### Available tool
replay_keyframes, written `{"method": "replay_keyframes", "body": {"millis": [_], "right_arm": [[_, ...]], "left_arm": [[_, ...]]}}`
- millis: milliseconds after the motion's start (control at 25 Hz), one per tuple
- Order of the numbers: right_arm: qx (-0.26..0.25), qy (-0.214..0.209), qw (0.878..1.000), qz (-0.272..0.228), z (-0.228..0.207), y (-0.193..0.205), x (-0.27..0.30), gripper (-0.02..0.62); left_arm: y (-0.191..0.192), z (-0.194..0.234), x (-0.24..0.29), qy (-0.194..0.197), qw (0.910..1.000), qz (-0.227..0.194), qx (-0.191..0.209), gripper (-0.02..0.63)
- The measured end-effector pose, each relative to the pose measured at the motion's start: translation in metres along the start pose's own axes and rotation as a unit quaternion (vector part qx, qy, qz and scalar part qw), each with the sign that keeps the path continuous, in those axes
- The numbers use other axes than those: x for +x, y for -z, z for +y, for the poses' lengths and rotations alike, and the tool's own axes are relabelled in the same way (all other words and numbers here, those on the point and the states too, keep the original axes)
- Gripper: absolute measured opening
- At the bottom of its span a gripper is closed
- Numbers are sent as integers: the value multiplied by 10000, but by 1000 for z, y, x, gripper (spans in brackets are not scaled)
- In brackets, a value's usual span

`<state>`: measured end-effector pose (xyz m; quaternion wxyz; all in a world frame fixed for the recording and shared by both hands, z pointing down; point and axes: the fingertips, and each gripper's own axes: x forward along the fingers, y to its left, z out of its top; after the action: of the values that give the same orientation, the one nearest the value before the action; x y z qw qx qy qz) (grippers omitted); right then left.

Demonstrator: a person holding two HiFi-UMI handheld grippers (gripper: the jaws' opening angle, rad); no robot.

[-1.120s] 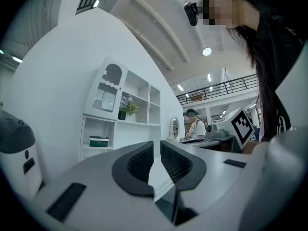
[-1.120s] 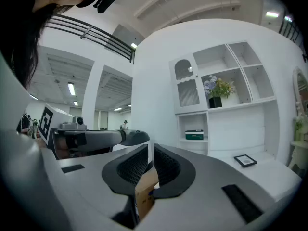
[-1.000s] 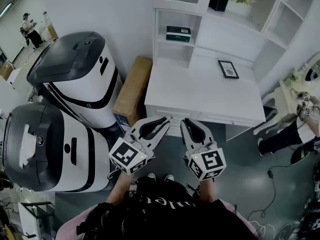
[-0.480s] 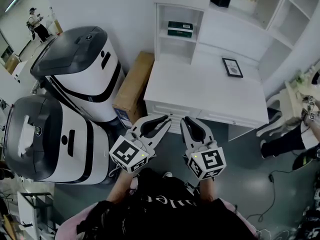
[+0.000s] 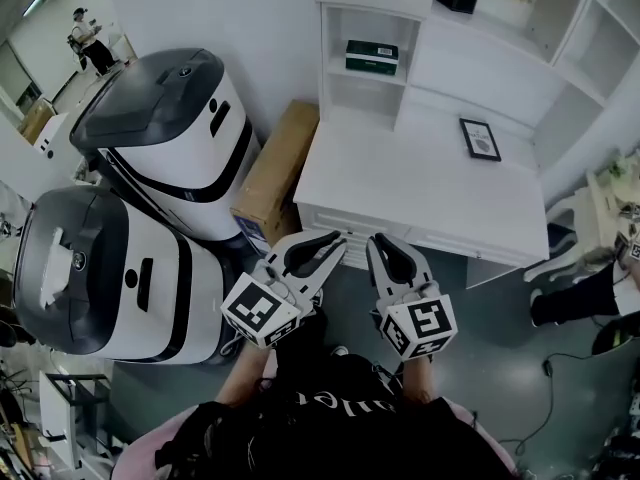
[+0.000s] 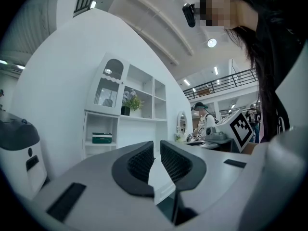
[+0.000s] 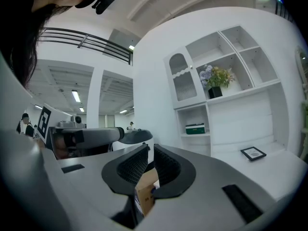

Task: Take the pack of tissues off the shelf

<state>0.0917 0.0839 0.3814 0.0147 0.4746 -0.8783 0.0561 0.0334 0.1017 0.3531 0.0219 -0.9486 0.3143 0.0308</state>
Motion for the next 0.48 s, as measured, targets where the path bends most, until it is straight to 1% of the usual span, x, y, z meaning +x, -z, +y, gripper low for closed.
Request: {"method": "replay_keyframes", "body": {"millis": [160, 320, 480], "right_arm": [[17, 35, 10000, 3, -18, 0, 24, 67], [1, 181, 9998, 80, -42, 0, 60, 67], [11, 338, 9993, 135, -65, -6, 107, 67]], "left_arm": [[3, 25, 18, -13, 10000, -45, 30, 55], [11, 60, 44, 142, 9999, -40, -23, 55], [15, 107, 71, 322, 9995, 3, -53, 55]]}}
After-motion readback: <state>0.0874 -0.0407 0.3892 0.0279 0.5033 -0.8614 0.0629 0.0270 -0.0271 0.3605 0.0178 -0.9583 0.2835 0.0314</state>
